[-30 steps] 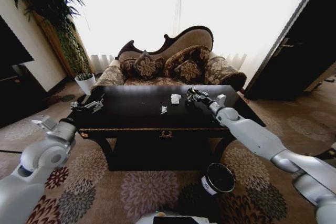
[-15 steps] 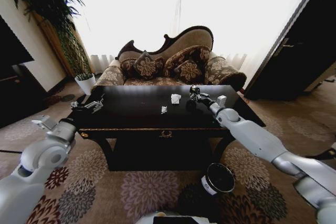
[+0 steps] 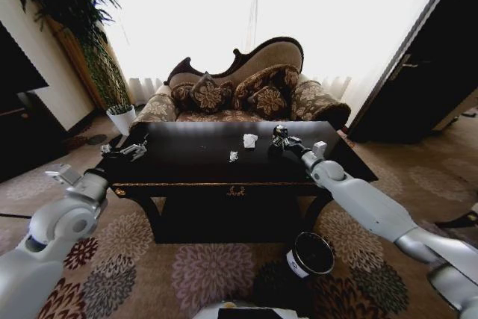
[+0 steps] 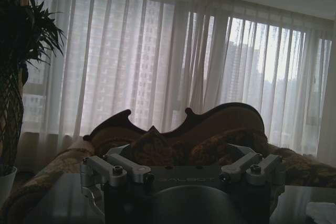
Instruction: Move to the front of the table and place the trash on the table into the trash bin.
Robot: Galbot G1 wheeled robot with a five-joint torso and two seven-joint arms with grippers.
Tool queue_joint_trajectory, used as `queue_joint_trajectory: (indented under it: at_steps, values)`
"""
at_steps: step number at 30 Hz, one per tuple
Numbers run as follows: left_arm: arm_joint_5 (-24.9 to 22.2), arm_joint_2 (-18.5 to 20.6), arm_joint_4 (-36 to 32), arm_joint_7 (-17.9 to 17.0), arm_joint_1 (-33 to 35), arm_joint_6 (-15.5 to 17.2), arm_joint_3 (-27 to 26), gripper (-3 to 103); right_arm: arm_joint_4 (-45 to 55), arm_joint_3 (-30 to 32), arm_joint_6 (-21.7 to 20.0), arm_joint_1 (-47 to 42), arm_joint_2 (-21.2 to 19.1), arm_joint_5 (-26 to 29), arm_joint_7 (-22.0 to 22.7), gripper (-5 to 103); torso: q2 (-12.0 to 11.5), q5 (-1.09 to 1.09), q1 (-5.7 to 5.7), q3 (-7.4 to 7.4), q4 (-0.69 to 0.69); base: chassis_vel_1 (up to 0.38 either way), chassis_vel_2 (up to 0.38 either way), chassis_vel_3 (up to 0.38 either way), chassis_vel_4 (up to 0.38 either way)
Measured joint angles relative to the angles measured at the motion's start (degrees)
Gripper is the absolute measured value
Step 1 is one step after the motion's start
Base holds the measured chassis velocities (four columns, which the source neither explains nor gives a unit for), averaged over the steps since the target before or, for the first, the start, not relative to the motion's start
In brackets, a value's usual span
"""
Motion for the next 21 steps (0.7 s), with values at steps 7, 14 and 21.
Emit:
queue_joint_trajectory:
  at_steps: [7, 14, 21]
  values:
    - [0.00, 0.00, 0.00, 0.00, 0.00, 0.00, 0.00, 100, 6.30, 12.76, -0.37, -10.26, -4.46, -1.21, 2.44, 0, 0.00, -0.01, 0.00, 0.00, 0.00, 0.000, 0.000, 0.000, 0.000]
    - [0.00, 0.00, -0.01, 0.02, 0.00, 0.01, 0.00, 100, 13.69, 26.74, -0.34, -24.01, -7.97, -0.84, 2.21, 0, 0.00, 0.02, -0.01, 0.00, -0.01, 0.000, 0.000, 0.000, 0.000]
    - [0.00, 0.00, -0.01, 0.00, 0.00, 0.00, 0.00, 100, 21.67, 42.29, 1.25, -40.99, -8.82, -0.78, 0.61, 0, 0.00, 0.00, -0.01, -0.01, 0.01, 0.000, 0.000, 0.000, 0.000]
